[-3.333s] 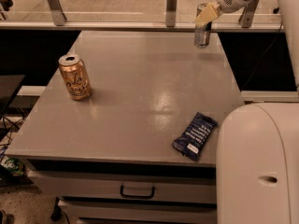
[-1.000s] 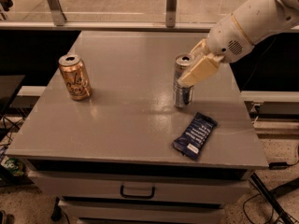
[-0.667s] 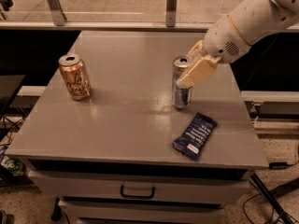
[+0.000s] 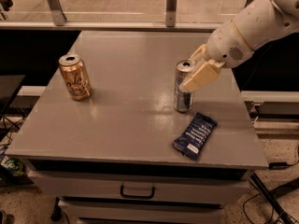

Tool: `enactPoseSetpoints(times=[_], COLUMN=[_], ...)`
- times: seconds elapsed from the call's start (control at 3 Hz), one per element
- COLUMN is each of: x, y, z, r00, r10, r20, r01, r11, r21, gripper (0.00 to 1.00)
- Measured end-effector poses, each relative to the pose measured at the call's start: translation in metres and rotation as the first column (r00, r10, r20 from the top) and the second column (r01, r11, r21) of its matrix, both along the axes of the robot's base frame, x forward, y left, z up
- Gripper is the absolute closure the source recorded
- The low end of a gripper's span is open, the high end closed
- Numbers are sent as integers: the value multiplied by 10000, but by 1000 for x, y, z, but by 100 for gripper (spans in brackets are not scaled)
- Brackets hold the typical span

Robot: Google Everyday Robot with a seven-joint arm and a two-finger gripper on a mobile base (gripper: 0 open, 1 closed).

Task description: Move redbull can near rxbar blueberry

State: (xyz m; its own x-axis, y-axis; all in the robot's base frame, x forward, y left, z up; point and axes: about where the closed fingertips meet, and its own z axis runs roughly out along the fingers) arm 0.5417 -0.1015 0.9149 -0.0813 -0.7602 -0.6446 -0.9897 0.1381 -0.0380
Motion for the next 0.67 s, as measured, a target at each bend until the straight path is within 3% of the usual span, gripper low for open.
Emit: enactPoseSetpoints(times=[0.33,0.67], x=[-5,-9], y=[-3,-4], z=[0,2], r00=[10000,9999], r10=[34,66], r20=[31,104], r01=[-35,-69], r11=[9998,9995], r21=[182,309], gripper=[6,0])
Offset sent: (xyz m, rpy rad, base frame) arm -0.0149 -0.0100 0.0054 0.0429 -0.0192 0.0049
